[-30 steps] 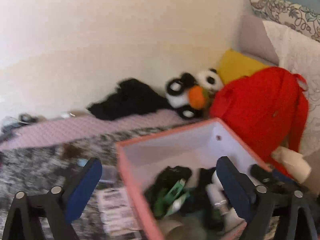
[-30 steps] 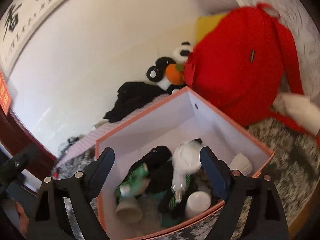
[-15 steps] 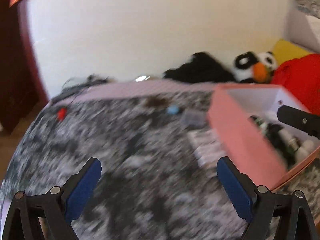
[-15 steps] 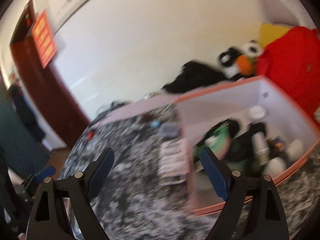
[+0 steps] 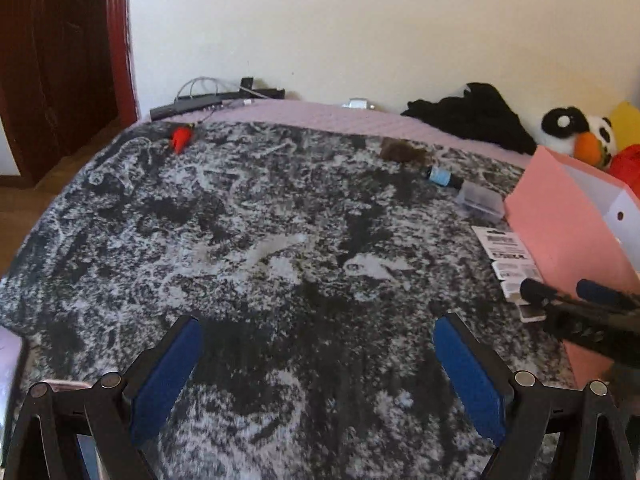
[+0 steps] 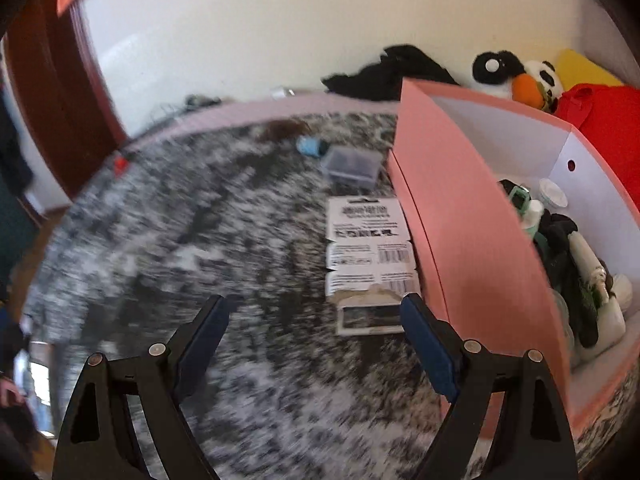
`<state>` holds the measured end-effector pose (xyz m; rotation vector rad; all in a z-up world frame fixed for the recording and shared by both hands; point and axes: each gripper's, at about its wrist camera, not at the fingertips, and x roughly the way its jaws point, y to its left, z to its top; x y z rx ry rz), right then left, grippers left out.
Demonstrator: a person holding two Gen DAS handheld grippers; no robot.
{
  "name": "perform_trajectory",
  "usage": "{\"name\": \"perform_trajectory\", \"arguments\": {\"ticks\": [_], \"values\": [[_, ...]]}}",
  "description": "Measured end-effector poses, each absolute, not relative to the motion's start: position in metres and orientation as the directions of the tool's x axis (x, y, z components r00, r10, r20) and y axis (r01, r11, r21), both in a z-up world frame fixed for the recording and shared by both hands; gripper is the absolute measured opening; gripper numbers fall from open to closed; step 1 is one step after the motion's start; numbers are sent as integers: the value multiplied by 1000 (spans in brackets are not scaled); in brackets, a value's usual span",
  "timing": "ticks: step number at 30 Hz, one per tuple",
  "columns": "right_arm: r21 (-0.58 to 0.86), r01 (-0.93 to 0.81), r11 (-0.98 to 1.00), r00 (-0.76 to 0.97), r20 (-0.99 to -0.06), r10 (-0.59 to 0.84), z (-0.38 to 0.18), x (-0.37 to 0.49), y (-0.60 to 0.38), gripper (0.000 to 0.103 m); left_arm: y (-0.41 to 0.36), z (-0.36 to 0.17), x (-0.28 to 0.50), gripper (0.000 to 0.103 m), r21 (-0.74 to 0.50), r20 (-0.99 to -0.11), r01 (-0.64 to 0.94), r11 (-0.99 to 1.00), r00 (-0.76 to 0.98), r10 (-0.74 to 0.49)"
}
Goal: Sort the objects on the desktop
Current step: 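Grasp the battery card with the right tool and lift it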
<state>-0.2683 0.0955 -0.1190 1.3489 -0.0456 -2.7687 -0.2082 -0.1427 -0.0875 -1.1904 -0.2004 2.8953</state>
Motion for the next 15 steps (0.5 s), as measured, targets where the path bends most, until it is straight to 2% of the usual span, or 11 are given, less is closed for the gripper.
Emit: {"name": "perform_trajectory", "arguments": {"ticks": [10,15], "values": [[-130,53,-990,-534,-841,81,-184,-335,87,87,-141,-111,-262,97,-176,-739,37,-984,-665,107],[-186,66,-980,-575,-810,115,-197,-353,84,87,-141,-117,-278,97,-202,-749,52,-978,-651,120]]}}
